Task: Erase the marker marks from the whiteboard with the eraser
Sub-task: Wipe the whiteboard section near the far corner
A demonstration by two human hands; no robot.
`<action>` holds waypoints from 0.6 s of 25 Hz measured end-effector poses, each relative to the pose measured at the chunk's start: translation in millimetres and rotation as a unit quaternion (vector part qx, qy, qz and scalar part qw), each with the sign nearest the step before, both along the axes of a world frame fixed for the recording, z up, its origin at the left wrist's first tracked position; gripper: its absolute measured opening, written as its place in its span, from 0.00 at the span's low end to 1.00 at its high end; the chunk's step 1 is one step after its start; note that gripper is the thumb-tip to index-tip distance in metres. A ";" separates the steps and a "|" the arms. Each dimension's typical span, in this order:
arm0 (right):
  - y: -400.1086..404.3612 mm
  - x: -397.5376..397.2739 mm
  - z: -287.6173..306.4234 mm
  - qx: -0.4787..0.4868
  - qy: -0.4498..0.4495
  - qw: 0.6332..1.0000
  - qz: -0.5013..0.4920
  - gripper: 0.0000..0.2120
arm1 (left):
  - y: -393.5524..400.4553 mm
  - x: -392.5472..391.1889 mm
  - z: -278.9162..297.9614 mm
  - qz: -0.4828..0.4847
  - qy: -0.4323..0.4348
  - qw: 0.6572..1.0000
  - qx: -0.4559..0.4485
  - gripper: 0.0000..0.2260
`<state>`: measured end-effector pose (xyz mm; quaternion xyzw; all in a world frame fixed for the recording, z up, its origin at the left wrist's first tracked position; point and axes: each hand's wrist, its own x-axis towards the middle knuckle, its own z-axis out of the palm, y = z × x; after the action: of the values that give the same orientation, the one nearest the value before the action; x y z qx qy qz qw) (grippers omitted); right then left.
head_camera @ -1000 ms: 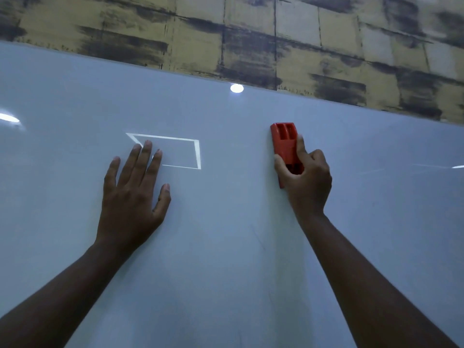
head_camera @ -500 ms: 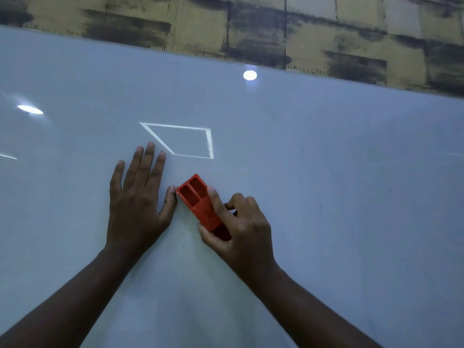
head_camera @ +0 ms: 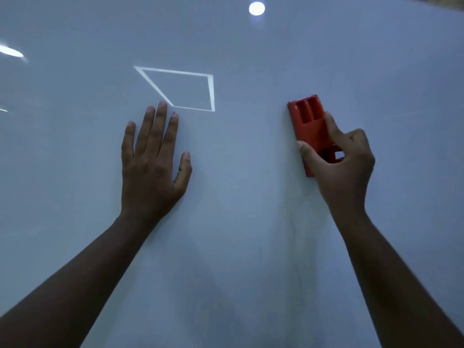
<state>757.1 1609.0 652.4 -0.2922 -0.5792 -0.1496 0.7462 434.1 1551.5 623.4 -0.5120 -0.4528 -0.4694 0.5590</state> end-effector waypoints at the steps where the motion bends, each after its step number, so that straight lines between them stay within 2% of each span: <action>1: -1.9 -5.7 -7.5 -0.004 0.018 1.000 0.008 0.33 | -0.6 0.8 -3.5 0.000 -0.002 1.000 0.000 0.28; 3: -8.1 -27.0 -29.0 -0.001 0.017 1.000 0.015 0.34 | -2.0 1.6 -9.1 -0.001 -0.003 1.000 -0.002 0.28; 10: -46.6 -97.5 -141.1 0.003 -0.158 0.987 0.005 0.32 | -6.0 5.6 -45.0 -0.001 -0.023 0.999 -0.040 0.29; 13: -50.1 -94.1 -143.2 -0.002 -0.193 0.981 -0.009 0.32 | -7.4 7.8 -60.9 0.004 -0.032 0.998 -0.048 0.29; 15: -46.9 -79.1 -133.9 -0.022 -0.178 0.983 -0.029 0.32 | -8.4 9.1 -73.2 0.004 -0.037 0.998 -0.049 0.29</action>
<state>678.0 1562.1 518.5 -0.2940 -0.6973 -0.2076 0.6199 443.2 1543.2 550.2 -0.5193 -0.4975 -0.4629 0.5182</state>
